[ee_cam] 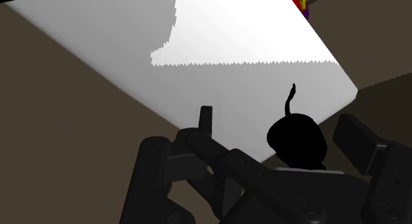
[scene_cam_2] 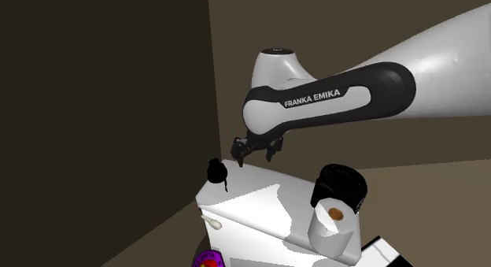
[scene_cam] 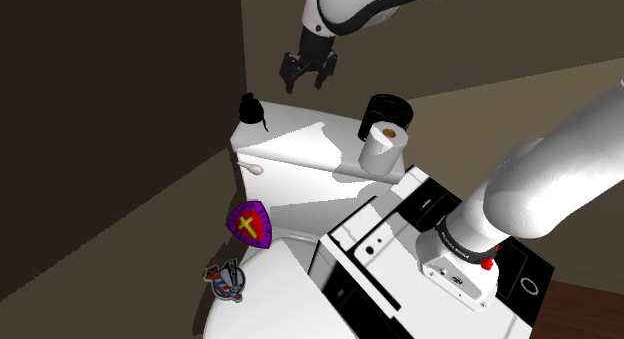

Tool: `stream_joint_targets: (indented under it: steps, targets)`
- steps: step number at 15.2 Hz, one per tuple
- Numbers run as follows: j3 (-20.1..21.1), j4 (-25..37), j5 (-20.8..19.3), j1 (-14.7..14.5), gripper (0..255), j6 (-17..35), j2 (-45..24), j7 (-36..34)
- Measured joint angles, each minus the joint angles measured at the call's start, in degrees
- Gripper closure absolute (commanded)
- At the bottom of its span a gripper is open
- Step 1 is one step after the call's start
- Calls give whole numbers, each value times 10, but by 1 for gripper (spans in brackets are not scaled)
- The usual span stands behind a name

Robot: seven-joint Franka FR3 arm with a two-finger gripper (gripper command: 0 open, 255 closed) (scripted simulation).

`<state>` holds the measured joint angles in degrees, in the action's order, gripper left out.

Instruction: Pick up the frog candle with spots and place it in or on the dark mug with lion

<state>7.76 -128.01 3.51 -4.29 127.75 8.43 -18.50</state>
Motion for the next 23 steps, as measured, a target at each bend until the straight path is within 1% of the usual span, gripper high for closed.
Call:
stream_joint_targets:
  steps: [5, 9, 10, 12, 18, 23]
  targets:
    - [17, 55, -32, -11, 0, 44, -104, -35]
    - [22, 102, -61, -22, 0, 70, -185, -60]
    - [22, 127, -70, -28, 0, 73, -213, -69]
    - [22, 139, -77, -32, 0, 81, -235, -75]
    - [18, 141, -89, -38, 0, 115, -272, -86]
    - [18, 140, -90, -38, 0, 120, -276, -86]
